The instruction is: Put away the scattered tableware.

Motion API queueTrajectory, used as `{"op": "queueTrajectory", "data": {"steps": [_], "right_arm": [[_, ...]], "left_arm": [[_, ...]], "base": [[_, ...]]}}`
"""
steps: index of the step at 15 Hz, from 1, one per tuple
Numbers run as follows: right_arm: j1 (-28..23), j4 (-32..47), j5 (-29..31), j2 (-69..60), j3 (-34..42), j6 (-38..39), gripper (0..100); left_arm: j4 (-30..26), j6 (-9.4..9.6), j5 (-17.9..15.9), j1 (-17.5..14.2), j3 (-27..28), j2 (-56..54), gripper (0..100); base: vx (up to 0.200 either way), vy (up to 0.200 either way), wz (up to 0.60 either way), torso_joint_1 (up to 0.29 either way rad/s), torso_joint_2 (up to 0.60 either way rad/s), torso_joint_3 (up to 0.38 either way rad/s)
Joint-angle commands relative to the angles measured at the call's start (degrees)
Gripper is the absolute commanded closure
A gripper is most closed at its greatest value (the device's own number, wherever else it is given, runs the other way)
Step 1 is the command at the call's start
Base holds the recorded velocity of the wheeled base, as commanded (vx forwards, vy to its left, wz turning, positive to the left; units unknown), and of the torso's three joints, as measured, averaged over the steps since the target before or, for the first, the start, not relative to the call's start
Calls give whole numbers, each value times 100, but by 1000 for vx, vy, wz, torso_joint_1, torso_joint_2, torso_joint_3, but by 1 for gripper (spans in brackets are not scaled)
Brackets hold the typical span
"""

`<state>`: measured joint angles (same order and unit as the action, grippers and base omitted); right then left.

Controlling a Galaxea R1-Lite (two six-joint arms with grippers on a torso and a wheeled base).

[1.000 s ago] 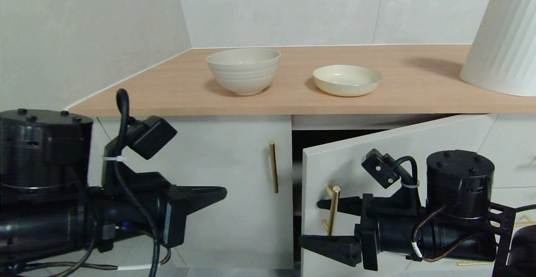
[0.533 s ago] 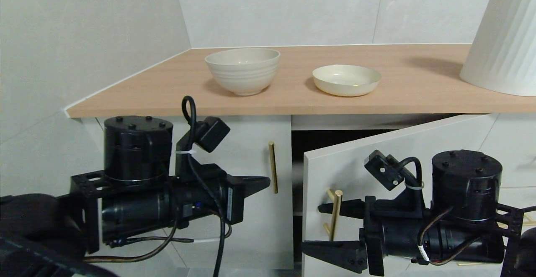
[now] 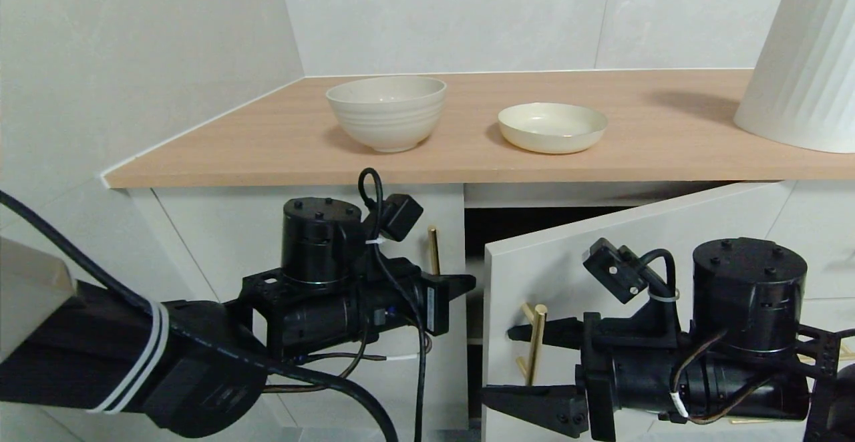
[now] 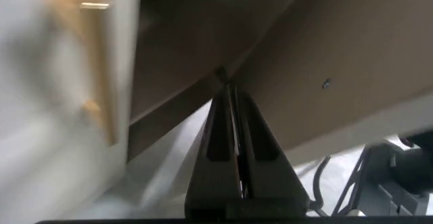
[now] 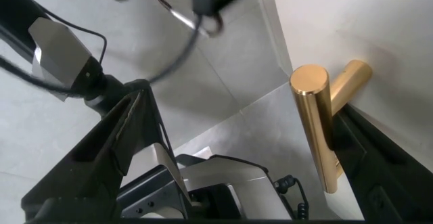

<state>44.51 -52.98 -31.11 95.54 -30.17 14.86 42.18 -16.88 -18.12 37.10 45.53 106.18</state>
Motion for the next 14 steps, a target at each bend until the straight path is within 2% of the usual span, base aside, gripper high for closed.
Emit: {"op": "queueTrajectory", "data": {"steps": [1,3,9,14], "right_arm": [[58,60,-9,-26,-6,-1,0],[76,69,-9,-44,-6,-1,0],[23,69,0,61,-24,-9,0],[-294,42,0,211,-77,-27,0]], "left_arm": [[71,1,10,140,131,289,100],[185,1,36,184,298,447,100],[537,1,54,439,158,447,100],[730,1,62,579,70,483,100]], "base": [[0,0,0,0,0,0],[0,0,0,0,0,0],[0,0,0,0,0,0],[0,0,0,0,0,0]]}}
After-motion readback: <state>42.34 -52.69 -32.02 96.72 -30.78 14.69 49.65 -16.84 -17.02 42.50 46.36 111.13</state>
